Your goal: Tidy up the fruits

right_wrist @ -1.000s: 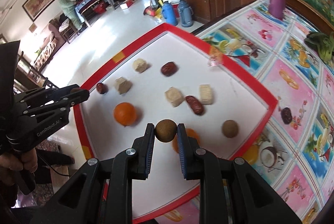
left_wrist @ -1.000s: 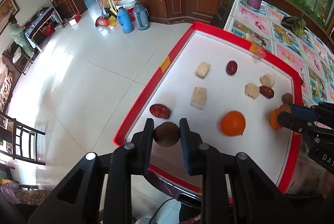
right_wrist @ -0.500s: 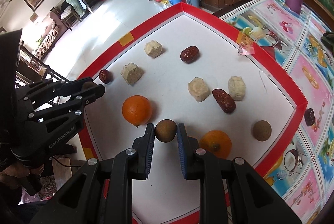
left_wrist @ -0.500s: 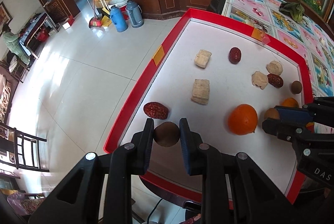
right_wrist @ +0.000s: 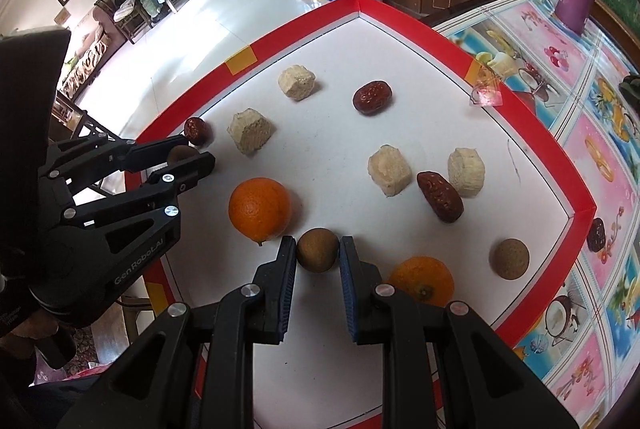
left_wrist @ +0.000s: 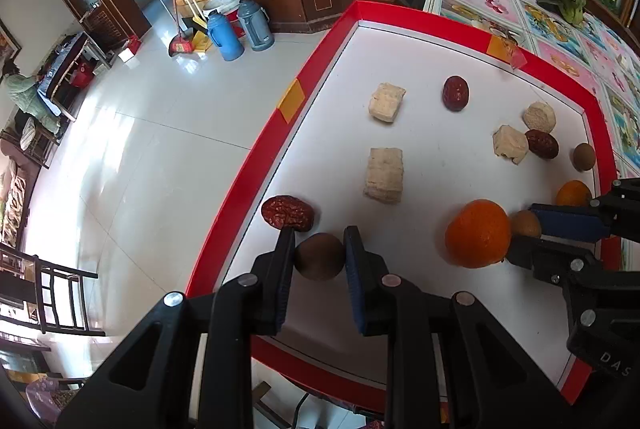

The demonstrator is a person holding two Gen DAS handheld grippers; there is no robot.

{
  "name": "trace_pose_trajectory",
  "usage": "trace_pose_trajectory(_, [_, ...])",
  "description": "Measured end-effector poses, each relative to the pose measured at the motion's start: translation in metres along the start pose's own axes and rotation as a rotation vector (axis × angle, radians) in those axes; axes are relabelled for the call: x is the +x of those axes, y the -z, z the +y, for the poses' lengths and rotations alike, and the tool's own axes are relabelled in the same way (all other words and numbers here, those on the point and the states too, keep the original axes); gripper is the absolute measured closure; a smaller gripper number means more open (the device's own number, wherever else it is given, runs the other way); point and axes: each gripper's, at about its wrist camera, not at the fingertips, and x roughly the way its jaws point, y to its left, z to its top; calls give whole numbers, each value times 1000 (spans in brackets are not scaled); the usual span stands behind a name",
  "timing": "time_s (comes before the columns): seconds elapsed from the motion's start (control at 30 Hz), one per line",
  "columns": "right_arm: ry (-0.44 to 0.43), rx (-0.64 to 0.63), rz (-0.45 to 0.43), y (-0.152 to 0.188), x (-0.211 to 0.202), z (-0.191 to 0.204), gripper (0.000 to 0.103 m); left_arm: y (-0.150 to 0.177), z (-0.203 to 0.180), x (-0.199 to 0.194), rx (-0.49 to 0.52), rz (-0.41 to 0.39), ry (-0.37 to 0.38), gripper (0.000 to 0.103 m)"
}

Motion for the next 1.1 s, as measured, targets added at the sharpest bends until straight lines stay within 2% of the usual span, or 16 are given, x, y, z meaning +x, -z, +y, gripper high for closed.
trace_pose_trajectory(0.23, [19,-19,5,1,1,5,82,-2,-4,2,16,-9,-23,75])
trace_pose_trajectory(0.37, [22,-26,9,1,0,4,81,-3,-1,2,6,-6,-55,60])
trace_pose_trajectory(0.47, [37,-14,6,1,-3,2,74,-3,1,1,-3,-3,-37,47])
trace_pose_trajectory(0.67, [39,17,-73,6,-25,-6,73,-5,-5,-7,14,-30,-21,47])
trace_pose_trajectory(1.0, [101,68,-177,17,-63,-23,73,-38,-7,-49,-19,-141,-1,45])
trace_pose_trajectory(1.1, [107,50,-203,21,-75,-29,73,-44,-16,-74,-39,-191,-15,33])
